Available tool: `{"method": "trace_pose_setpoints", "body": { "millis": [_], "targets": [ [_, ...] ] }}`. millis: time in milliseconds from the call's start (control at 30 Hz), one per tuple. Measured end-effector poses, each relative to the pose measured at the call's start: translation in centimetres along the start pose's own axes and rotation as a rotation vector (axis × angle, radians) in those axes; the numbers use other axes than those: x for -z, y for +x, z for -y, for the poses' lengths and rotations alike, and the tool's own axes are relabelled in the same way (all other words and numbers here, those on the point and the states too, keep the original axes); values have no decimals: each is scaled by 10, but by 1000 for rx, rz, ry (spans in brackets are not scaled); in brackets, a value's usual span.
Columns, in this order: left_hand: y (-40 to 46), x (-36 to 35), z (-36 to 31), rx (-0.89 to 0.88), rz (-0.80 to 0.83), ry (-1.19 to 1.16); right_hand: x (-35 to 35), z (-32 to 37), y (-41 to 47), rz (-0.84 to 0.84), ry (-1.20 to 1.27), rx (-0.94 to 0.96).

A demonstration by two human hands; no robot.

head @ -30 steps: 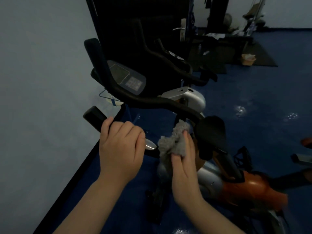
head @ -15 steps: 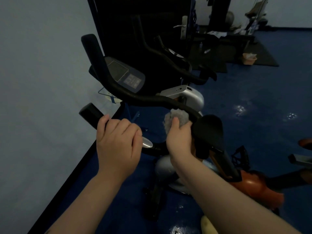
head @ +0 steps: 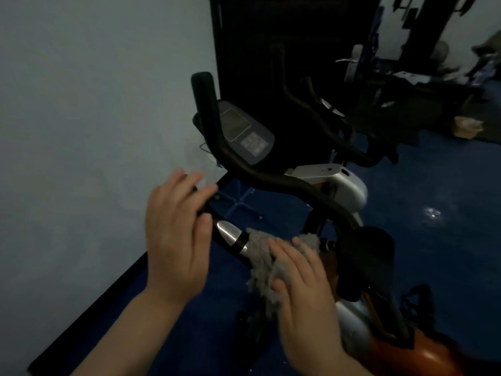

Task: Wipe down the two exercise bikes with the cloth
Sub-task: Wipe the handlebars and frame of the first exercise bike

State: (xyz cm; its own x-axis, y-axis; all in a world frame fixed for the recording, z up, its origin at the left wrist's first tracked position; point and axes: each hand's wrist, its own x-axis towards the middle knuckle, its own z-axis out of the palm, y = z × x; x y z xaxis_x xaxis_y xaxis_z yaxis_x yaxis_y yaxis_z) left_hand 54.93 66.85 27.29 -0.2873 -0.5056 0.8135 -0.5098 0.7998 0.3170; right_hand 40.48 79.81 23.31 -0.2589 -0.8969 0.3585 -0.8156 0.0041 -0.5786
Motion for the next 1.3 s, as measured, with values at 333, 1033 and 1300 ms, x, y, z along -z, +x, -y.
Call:
{"method": "trace_pose_setpoints", "body": {
  "millis": [333, 1033, 1300],
  "targets": [
    [0, 8, -18, 543, -14, -468, -5, 28, 48, 174, -236, 182],
    [-7, 30, -39, 735, -99, -626, -22, 90, 129, 234, 381, 343],
    [-6, 36, -30, 691, -112, -573, -15, 85, 139, 357, 358, 220]
  ]
}}
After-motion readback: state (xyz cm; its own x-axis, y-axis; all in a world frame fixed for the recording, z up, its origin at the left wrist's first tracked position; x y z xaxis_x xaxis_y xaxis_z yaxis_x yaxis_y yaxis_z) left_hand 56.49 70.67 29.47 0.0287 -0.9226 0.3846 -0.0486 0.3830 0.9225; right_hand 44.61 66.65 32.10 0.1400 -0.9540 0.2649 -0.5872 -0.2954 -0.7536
